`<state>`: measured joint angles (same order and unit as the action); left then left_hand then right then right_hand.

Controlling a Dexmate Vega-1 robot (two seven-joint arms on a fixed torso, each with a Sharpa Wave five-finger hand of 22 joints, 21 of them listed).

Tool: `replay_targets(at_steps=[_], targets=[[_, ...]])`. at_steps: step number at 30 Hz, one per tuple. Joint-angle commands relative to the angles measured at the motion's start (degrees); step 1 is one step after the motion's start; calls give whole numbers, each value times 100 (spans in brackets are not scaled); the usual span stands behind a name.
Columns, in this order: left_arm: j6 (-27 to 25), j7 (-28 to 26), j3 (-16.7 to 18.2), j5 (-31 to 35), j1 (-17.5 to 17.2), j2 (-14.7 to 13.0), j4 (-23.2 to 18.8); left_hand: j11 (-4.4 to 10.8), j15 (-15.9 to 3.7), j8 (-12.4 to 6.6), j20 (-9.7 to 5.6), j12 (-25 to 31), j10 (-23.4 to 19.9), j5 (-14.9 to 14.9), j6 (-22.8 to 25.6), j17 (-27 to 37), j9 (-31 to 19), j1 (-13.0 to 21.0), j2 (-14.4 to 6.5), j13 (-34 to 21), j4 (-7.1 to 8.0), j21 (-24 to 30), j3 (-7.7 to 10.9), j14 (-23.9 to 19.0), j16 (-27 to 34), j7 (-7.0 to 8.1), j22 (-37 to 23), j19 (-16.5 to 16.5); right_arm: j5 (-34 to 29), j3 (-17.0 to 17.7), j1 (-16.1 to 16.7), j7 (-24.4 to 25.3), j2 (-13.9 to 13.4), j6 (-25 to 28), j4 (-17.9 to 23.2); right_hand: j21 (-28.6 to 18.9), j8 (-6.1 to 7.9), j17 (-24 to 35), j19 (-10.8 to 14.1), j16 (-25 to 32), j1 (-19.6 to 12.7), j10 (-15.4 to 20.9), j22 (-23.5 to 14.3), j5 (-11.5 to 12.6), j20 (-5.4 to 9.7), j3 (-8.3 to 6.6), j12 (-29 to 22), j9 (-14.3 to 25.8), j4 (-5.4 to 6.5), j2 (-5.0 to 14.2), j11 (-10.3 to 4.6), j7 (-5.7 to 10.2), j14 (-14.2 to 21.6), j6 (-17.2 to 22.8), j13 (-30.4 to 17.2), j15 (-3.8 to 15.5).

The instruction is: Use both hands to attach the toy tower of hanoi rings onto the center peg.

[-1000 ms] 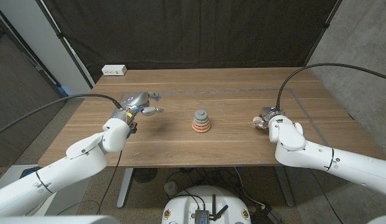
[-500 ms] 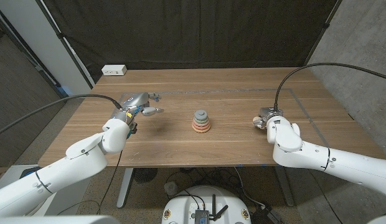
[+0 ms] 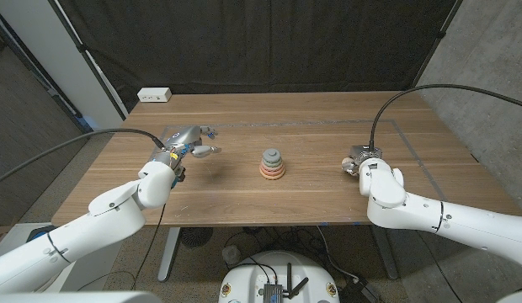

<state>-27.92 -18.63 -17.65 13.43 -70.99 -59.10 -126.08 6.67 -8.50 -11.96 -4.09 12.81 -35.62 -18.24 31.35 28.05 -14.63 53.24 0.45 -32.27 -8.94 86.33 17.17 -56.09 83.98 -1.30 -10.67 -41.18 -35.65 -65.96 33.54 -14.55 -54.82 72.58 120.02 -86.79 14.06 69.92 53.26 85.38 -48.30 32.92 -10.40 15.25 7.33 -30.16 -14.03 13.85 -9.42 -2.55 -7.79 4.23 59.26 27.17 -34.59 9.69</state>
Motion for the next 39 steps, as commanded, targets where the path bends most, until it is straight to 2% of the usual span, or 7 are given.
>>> replay_targets(at_steps=[1, 9, 16, 25, 39], targets=[[-22, -71, 32, -45, -59, 14, -46, 20, -399, -20, -756, 23, -61, -32, 76, 12, -14, -71, 1, -33, 16, -10, 42, -48, 16, 4, -4, -65, 103, -5, 77, 342, 10, 65, 56, 12, 81, 47, 137, 111, -86, 143, -4, -13, 531, -25, -50, 16, -32, 15, 21, 3, 176, 147, -53, 287], [-44, -108, 103, -76, -137, -6, -78, 17, -400, -25, -756, 39, -120, -33, 107, 20, -13, -91, -12, -36, 13, -16, 56, -56, 21, 12, -2, -79, 371, 285, 265, 650, -34, -225, 94, -8, 174, 60, 376, 264, -225, 472, -33, -13, 540, -69, -112, 10, -33, 101, 56, -97, 419, 409, -62, 285], [-33, -139, 173, -103, -198, -26, -91, 40, -400, -30, -758, 38, -128, -33, 140, 35, -11, -108, -19, -44, 6, -25, 71, -71, 35, 2, 0, -86, 454, 469, 360, 757, -128, -456, 193, -17, 220, 65, 521, 330, -367, 629, -54, 23, 543, -134, -122, 4, -46, 190, 43, -100, 546, 547, -66, 283], [5, -151, 189, -113, -216, -24, -77, 34, -400, -25, -760, 28, -133, -35, 152, 40, -9, -121, -23, -43, -5, -34, 91, -75, 37, 4, 1, -97, 333, 561, 348, 651, -257, -502, 368, -16, 226, 66, 597, 353, -444, 665, -61, 54, 543, -169, -109, 0, -48, 235, -19, -82, 614, 578, -83, 283], [9, -137, 188, -83, -198, -39, -93, 34, -400, -13, -762, 19, -144, -36, 153, 35, -5, -137, -26, -49, -19, -44, 120, -72, 31, 14, -1, -110, -224, 392, 135, 94, -463, -254, 814, 3, 248, 67, 646, 368, -509, 709, -60, 89, 541, -194, -93, -5, -44, 258, -60, -70, 691, 658, -108, 283]])
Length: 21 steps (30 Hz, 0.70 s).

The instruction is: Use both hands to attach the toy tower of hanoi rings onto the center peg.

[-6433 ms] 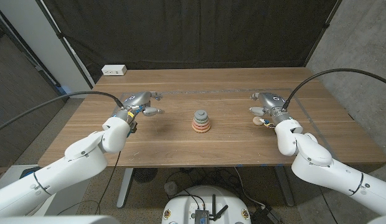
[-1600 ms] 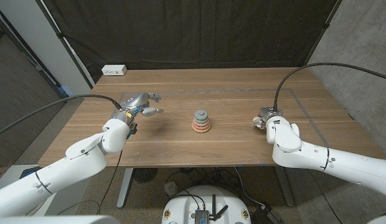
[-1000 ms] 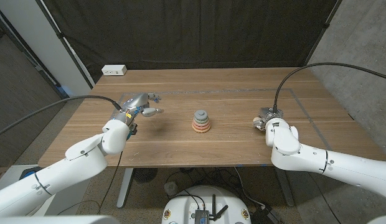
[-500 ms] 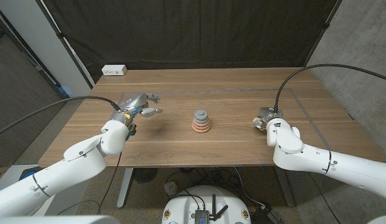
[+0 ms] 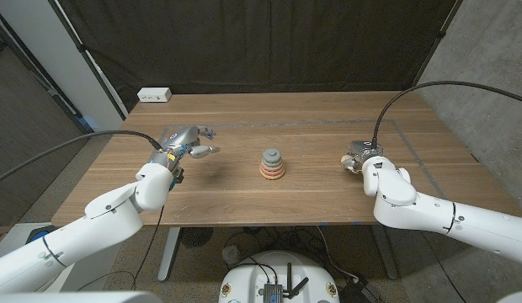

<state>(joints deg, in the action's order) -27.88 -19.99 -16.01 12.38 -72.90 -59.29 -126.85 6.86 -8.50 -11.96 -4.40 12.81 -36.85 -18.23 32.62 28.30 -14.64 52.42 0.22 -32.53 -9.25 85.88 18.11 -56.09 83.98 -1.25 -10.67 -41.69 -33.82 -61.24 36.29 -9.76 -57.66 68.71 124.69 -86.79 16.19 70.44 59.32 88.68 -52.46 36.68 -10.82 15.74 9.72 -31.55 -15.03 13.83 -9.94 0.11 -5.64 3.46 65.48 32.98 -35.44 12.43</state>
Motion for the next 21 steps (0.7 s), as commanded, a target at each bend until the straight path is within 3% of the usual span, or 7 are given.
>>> replay_targets(at_steps=[1, 21], targets=[[6, -2, 34, 14, -19, -22, -21, 17, -400, -13, -731, 19, -22, -36, 27, 5, -4, -56, -3, -22, 12, 0, 27, -68, 27, 10, -1, -60, -429, -64, -133, -410, -203, 113, 383, 9, 36, 14, 38, 38, -95, 339, -13, 41, 302, -56, 7, -3, 9, -7, -279, 4, 73, 85, -24, 9], [8, -93, 23, 15, -67, 78, -17, 25, -400, -7, -736, 8, -33, -39, 43, 10, -2, -60, -2, -30, -9, -9, 69, -67, 30, 7, -5, -67, -697, 730, 418, -621, -488, -612, 884, 10, 54, 13, 107, 33, -130, 420, -38, 78, 301, -63, 23, -9, 25, -1, -293, 26, 143, 169, -56, 8]])
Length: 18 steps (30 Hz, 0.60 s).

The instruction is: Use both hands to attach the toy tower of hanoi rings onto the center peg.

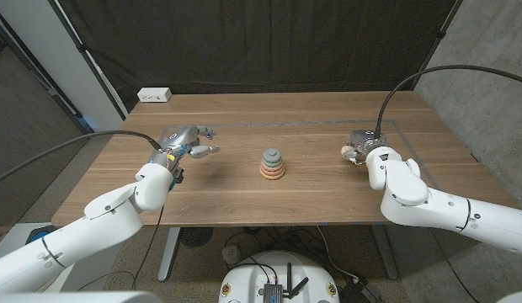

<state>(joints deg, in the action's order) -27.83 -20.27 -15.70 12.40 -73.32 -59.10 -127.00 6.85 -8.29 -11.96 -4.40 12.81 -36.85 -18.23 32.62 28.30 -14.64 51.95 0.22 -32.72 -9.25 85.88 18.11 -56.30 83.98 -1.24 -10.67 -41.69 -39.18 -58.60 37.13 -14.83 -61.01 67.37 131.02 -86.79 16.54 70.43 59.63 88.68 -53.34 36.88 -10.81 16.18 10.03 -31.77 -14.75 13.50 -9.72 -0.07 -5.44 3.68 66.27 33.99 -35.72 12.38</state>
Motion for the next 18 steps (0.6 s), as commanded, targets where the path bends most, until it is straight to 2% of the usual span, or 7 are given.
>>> replay_targets(at_steps=[1, 7, 9, 18], targets=[[14, -77, -4, 11, -31, 66, 1, 24, -421, -5, -737, 6, -34, -40, 40, 10, -1, -6, 0, -10, -15, -7, 76, -47, 31, 9, -6, -73, -184, 506, 365, -129, -160, -523, 263, 12, 19, 15, 76, 33, -43, 400, -38, 36, 270, -41, -4, 24, 2, 16, -310, 4, 67, 69, -31, 13], [8, -128, 1, 33, -65, 91, 0, 29, -421, -5, -738, 2, -35, -43, 49, 5, 0, 9, 8, -11, -25, -4, 89, -50, 30, 11, -7, -83, -317, 736, 511, -355, -192, -808, 327, 24, 12, 17, 81, 31, -55, 396, -37, 45, 272, -45, 10, 23, 3, 18, -307, -7, 86, 65, -51, 13], [-5, -141, 19, 21, -89, 103, -15, 19, -421, -5, -738, 3, -41, -44, 51, 4, 0, 11, 9, -10, -26, -4, 92, -52, 31, 13, -7, -84, -216, 902, 604, -368, -200, -929, 354, 38, 9, 17, 75, 30, -66, 406, -28, 49, 274, -50, 10, 22, 2, 21, -264, -27, 90, 63, -59, 13], [-88, -204, 181, -2, -341, 59, -173, 35, -422, -6, -736, 4, -60, -46, 65, 0, 1, 13, 14, -8, -26, -4, 102, -58, 32, 11, -9, -87, -71, 1422, 918, -331, -309, -1682, 433, 35, 8, 17, 109, 19, -108, 421, -49, 62, 276, -69, 20, 21, -4, 34, -247, -55, 92, 83, -90, 12]])
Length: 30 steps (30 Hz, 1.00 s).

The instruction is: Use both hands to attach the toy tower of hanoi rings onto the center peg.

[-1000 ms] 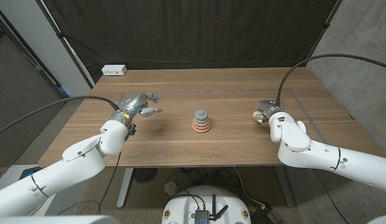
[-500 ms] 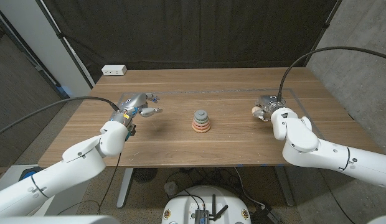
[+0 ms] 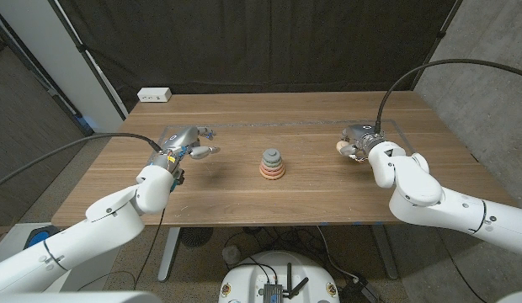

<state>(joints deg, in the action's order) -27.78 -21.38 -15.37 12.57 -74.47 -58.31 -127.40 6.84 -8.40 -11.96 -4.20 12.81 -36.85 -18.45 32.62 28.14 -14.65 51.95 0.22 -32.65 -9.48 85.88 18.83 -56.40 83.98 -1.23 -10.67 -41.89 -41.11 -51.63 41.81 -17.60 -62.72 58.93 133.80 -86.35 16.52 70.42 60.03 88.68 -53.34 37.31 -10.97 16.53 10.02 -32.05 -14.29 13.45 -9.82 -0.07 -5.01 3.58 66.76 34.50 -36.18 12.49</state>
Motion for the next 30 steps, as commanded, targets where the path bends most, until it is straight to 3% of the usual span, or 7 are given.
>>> replay_targets(at_steps=[1, 21, 30], targets=[[-100, -92, 160, -15, -245, -30, -146, 38, -411, -6, -757, 4, -61, -24, 64, 15, 2, 13, 14, -15, -3, -4, 31, -48, 32, 12, -9, -67, 148, 789, 491, -40, -146, -922, 168, 0, 10, 18, 63, 19, -112, 384, -27, 29, 276, -43, -27, 26, 5, 34, -283, -47, 42, 33, -47, 1], [-41, -165, 396, 78, -591, -100, -246, 45, -411, -6, -756, 5, -99, -30, 93, -1, 4, 16, 21, -17, 1, 4, 60, -73, 38, 23, -12, -84, 224, 1488, 865, -95, 56, -1945, 268, 3, 13, 16, 100, 6, -166, 420, -47, 43, 275, -60, -11, 25, 6, 43, -283, -61, 48, 70, -105, 0], [44, -176, 441, 175, -656, -107, -207, 46, -410, -3, -757, 2, -106, -31, 93, -4, 5, 17, 23, -15, 1, 6, 67, -78, 40, 27, -13, -87, 144, 1618, 978, -9, 213, -2238, 267, 17, 19, 16, 97, 4, -187, 436, -42, 50, 273, -67, -2, 25, 7, 48, -286, -46, 51, 97, -123, 0]])
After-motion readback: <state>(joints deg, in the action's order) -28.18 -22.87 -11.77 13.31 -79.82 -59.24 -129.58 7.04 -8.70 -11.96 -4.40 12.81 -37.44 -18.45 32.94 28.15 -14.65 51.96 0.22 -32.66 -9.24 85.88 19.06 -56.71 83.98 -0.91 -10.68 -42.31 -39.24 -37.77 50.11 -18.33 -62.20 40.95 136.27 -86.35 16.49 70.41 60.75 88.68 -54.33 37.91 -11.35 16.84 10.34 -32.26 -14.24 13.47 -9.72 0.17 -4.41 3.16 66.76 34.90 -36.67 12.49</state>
